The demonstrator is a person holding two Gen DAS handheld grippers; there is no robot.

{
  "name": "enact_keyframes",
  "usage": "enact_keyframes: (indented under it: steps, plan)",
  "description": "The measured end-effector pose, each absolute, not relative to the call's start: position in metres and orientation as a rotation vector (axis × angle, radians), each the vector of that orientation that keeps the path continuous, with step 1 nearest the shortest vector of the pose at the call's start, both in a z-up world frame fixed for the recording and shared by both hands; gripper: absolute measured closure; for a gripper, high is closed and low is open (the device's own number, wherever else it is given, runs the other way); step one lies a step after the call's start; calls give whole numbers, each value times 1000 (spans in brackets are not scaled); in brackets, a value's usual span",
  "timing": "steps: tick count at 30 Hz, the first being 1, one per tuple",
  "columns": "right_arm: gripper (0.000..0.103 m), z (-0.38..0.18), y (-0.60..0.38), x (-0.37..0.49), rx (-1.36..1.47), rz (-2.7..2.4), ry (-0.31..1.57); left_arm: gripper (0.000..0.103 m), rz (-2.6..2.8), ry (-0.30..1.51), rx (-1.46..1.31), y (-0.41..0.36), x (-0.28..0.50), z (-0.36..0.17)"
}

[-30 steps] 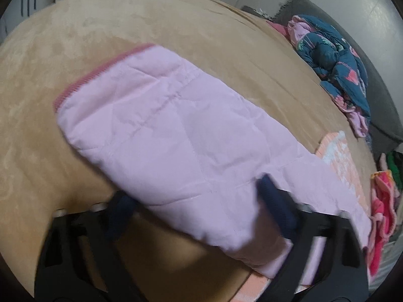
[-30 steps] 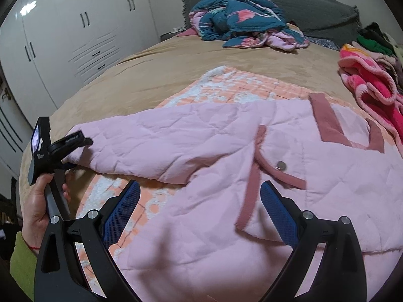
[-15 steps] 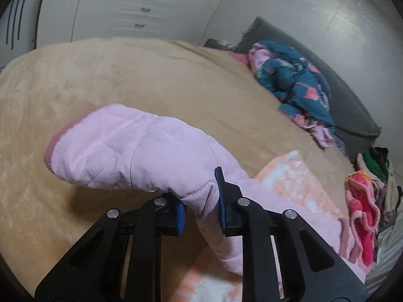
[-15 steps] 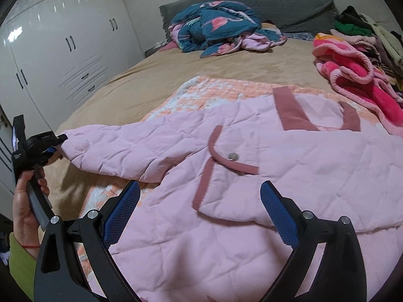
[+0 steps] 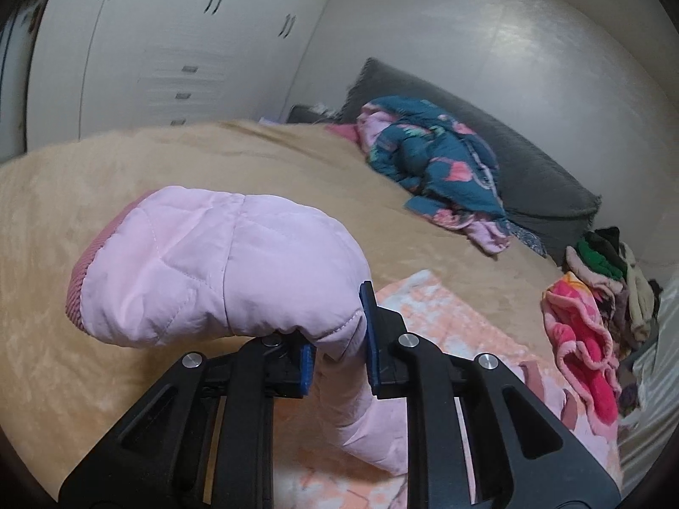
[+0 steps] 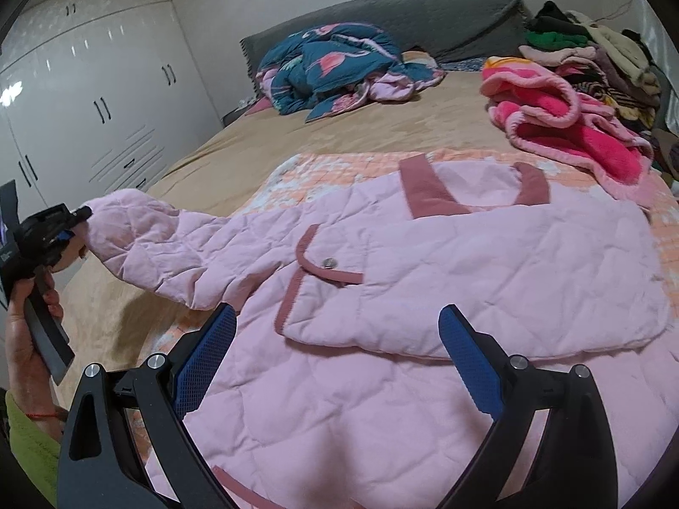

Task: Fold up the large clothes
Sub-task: 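Fold the held sleeve with the left gripper across the jacket body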

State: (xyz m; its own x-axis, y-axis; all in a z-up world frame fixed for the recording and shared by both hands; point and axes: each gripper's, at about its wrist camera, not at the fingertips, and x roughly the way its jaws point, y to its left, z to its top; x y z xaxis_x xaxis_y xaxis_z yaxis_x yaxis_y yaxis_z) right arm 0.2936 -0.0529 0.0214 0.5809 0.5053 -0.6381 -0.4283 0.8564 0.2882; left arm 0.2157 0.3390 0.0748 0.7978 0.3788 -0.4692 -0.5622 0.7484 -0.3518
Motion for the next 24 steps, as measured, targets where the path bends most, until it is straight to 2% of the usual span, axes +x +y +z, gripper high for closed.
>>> enact_keyframes:
  steps: [24]
  plan:
    - [7, 11, -168, 250, 227, 347, 764, 92, 215, 311, -332, 180, 246, 111]
